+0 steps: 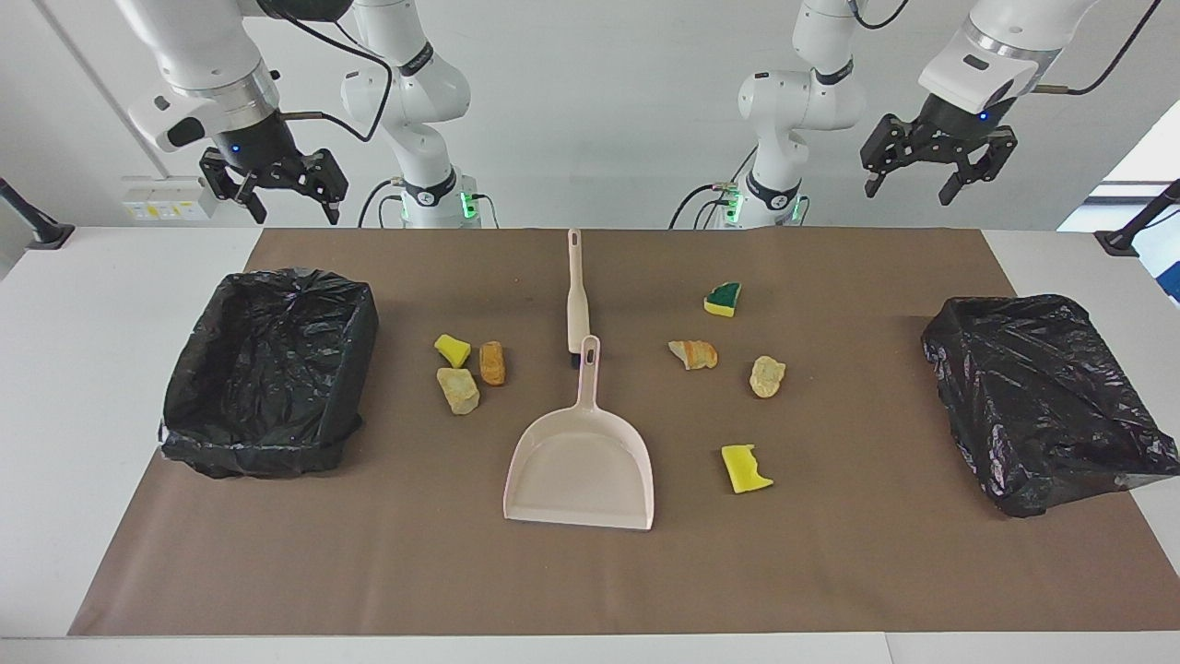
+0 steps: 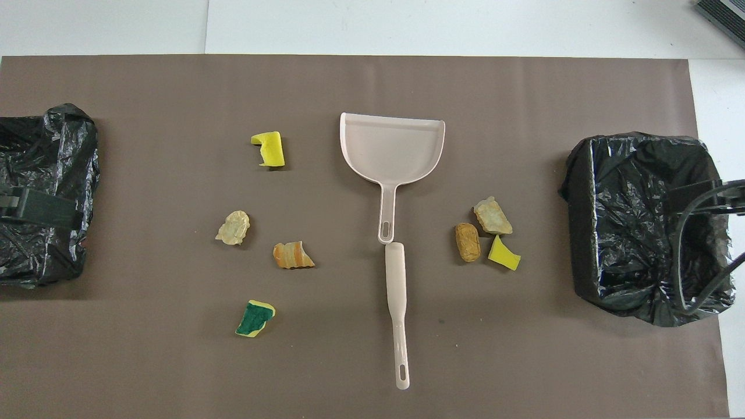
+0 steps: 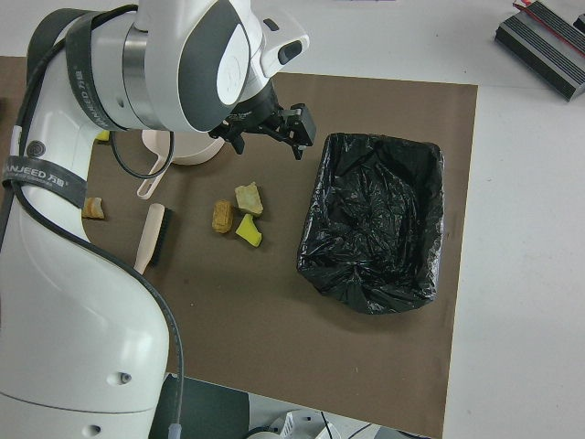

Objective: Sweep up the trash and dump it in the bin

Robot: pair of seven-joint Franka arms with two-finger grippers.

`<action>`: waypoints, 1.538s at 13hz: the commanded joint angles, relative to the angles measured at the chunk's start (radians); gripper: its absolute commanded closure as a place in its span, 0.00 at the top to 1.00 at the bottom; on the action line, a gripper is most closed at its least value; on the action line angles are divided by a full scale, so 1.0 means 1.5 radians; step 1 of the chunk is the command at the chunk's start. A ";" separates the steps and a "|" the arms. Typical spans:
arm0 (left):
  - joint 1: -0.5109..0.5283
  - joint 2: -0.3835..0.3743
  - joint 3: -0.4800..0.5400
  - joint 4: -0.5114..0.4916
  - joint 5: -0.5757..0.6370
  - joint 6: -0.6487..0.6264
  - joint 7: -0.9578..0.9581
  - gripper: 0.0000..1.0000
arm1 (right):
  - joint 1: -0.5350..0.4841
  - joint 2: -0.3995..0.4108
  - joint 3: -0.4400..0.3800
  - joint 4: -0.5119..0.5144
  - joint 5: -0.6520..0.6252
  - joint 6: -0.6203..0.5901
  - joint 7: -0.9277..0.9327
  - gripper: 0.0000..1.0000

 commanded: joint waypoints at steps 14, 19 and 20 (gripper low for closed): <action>-0.430 0.001 -0.002 -0.432 -0.001 0.479 -0.400 1.00 | 0.185 0.384 0.047 0.229 0.068 0.110 0.322 1.00; -0.516 0.075 -0.003 -0.452 -0.001 0.574 -0.478 1.00 | 0.186 0.391 0.051 0.222 0.108 0.126 0.322 1.00; -0.520 0.075 -0.003 -0.461 -0.001 0.586 -0.479 1.00 | 0.184 0.391 0.051 0.222 0.108 0.127 0.320 1.00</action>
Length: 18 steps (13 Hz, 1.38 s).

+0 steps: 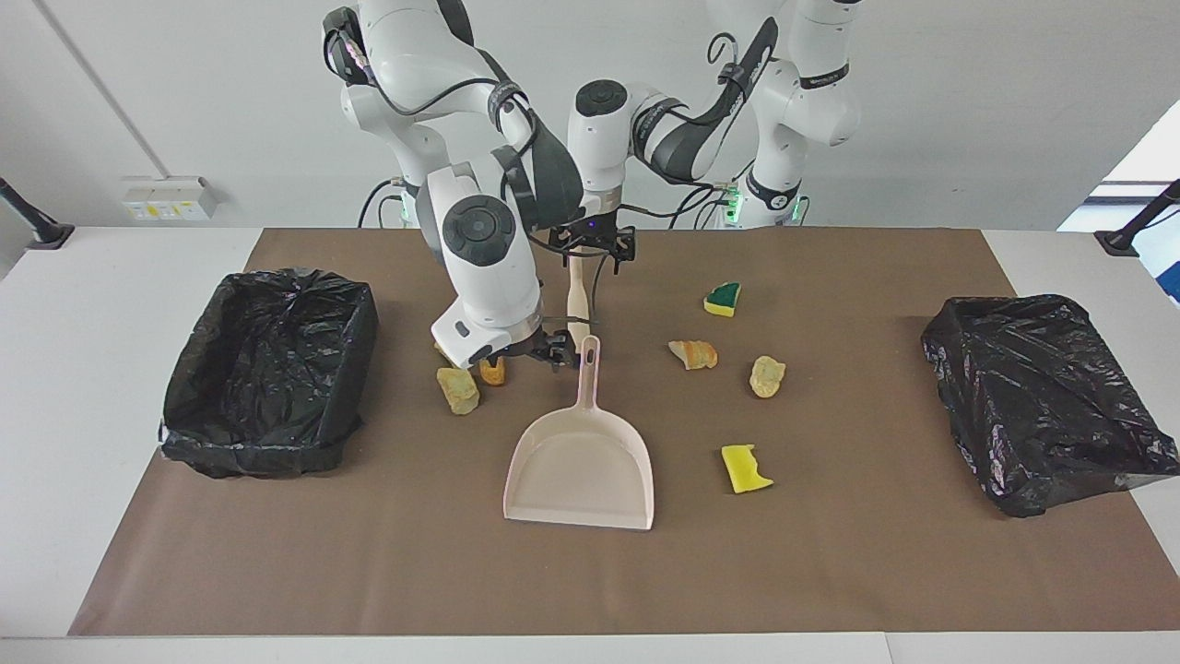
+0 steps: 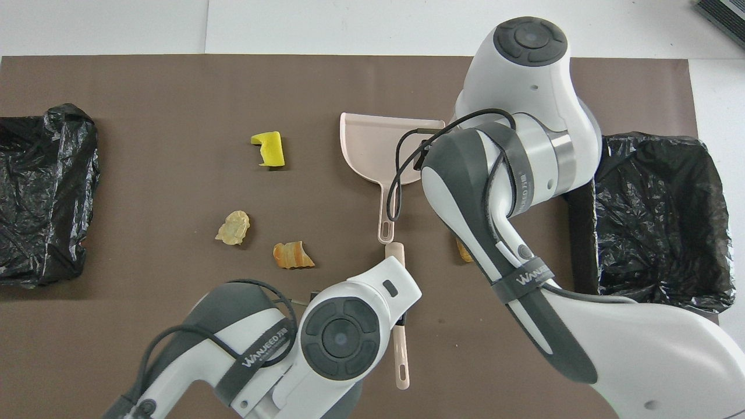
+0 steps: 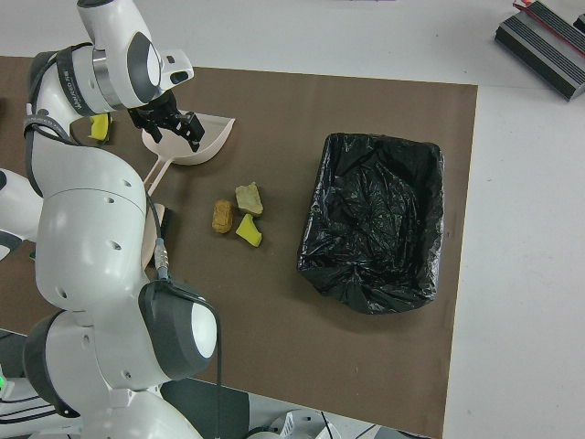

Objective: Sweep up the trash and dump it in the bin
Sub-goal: 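Grasp the dustpan with the right gripper while the left gripper grasps the brush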

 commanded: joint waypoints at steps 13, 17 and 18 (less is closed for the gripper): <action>-0.058 0.014 0.014 -0.039 -0.001 0.028 -0.035 0.00 | 0.072 0.033 0.004 -0.067 0.075 0.097 0.046 1.00; -0.038 -0.056 0.014 -0.046 -0.001 -0.152 -0.010 0.00 | 0.076 0.033 0.004 -0.093 0.075 0.121 0.045 1.00; -0.031 -0.075 0.014 -0.055 -0.001 -0.205 0.007 0.00 | 0.086 0.036 0.004 -0.095 0.075 0.124 0.046 0.99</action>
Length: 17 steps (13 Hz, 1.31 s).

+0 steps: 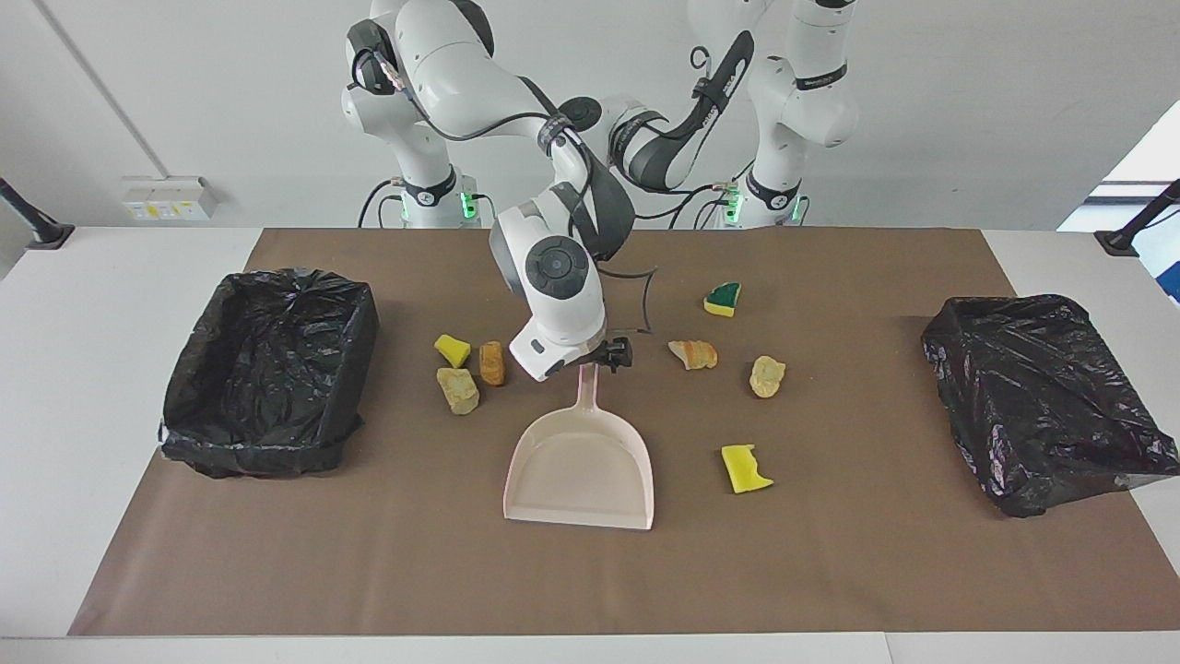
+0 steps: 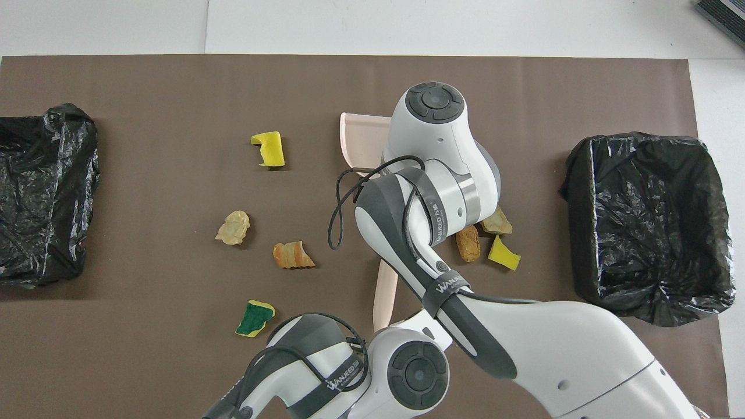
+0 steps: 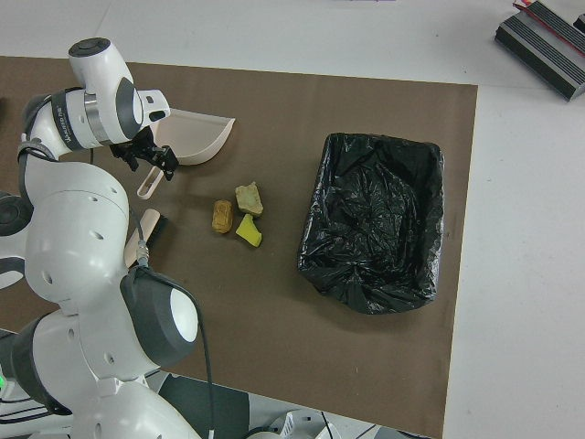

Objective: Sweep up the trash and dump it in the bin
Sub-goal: 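Grasp the dustpan with the right gripper while the left gripper grasps the brush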

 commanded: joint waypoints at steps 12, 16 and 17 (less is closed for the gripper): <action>0.098 -0.210 -0.004 -0.140 -0.003 -0.367 -0.306 0.00 | 0.013 -0.012 -0.001 -0.039 0.000 0.026 0.031 0.00; 0.118 -0.210 -0.003 -0.194 -0.070 -0.288 -0.415 0.00 | -0.003 -0.057 0.001 -0.047 -0.005 0.011 -0.170 0.00; 0.120 -0.205 -0.003 -0.203 -0.086 -0.248 -0.445 0.00 | -0.009 -0.077 0.000 -0.054 -0.006 0.001 -0.213 0.00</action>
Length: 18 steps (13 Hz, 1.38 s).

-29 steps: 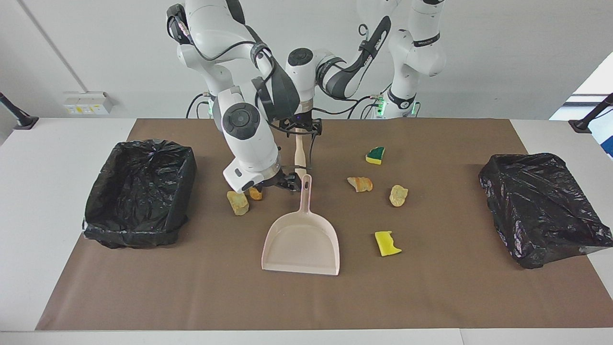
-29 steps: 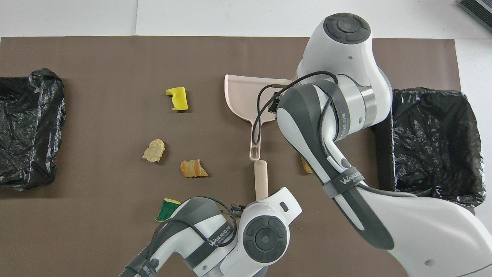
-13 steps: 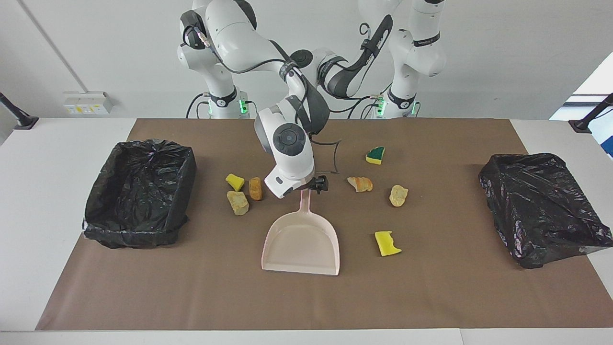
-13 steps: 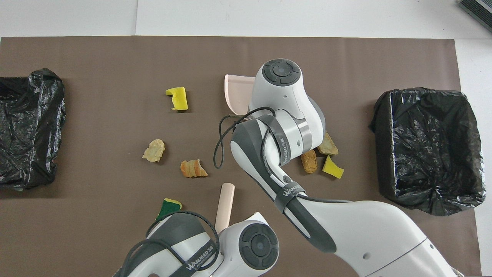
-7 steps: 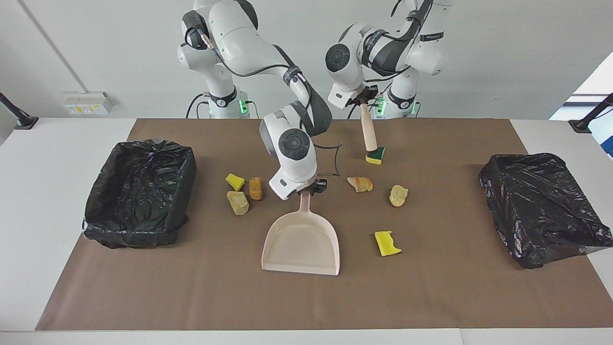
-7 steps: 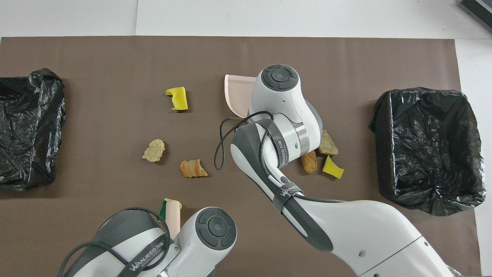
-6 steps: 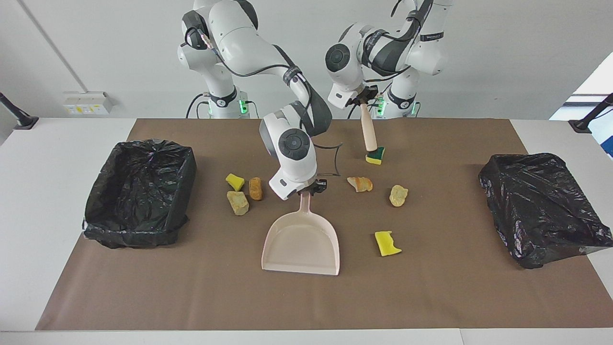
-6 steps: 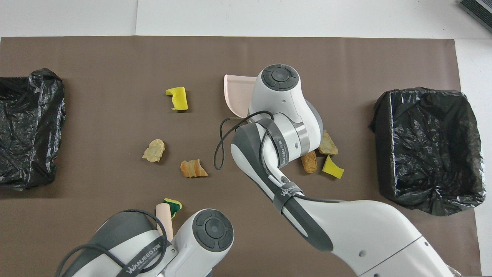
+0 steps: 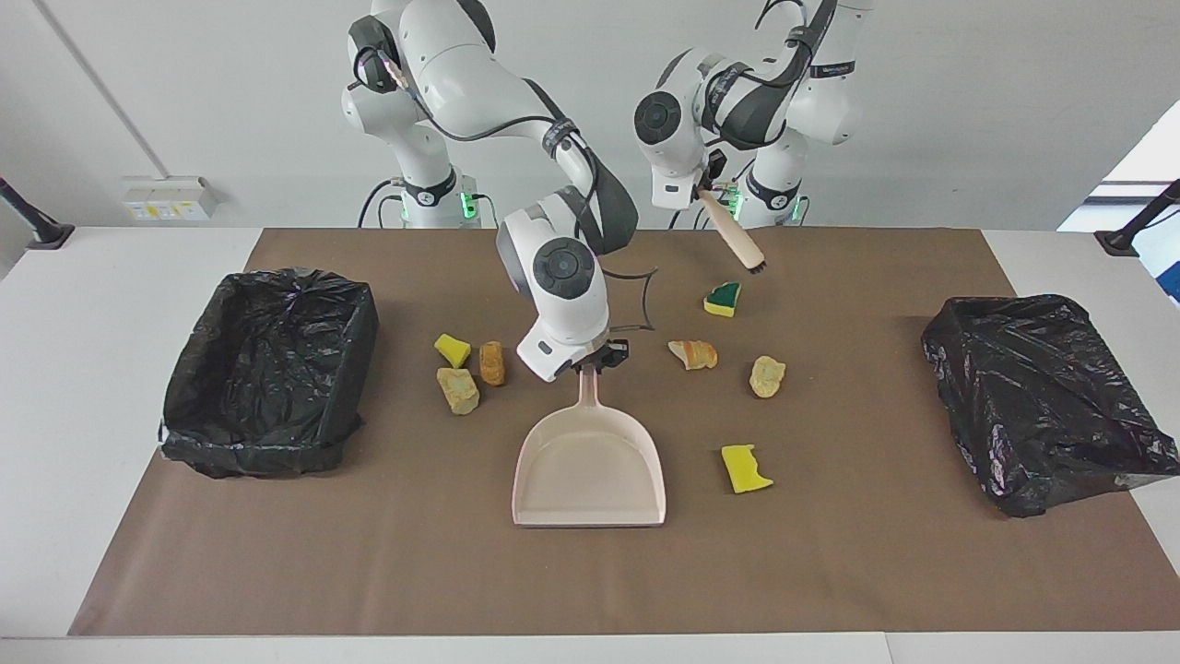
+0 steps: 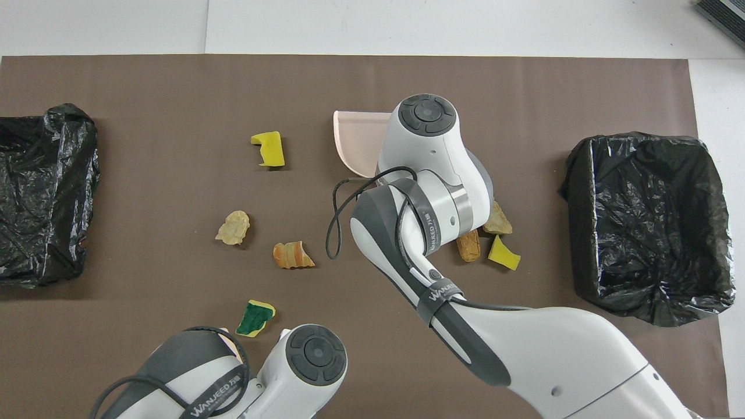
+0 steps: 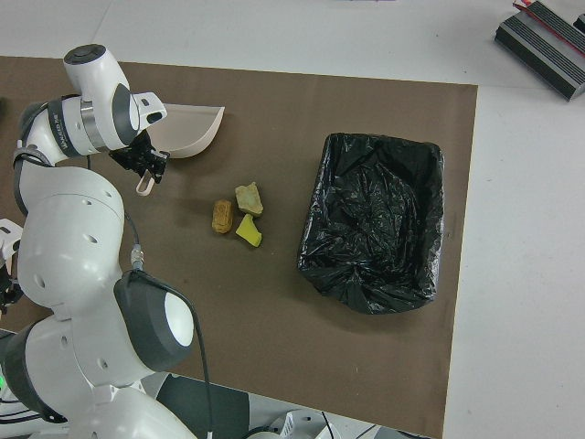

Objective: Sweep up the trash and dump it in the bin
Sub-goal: 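Carry the dustpan and brush toward the crumbs near the left bin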

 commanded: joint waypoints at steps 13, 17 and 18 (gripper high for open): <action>0.184 0.147 -0.001 0.115 -0.038 0.234 0.070 0.00 | -0.012 -0.282 0.003 -0.387 -0.161 0.058 -0.711 0.00; 0.186 0.151 -0.002 0.145 0.008 0.122 0.208 0.00 | -0.012 -0.291 0.003 -0.404 -0.206 0.053 -0.743 0.00; 0.184 0.144 -0.002 0.145 0.009 0.110 0.222 0.00 | -0.010 -0.293 0.003 -0.414 -0.210 0.054 -0.739 0.00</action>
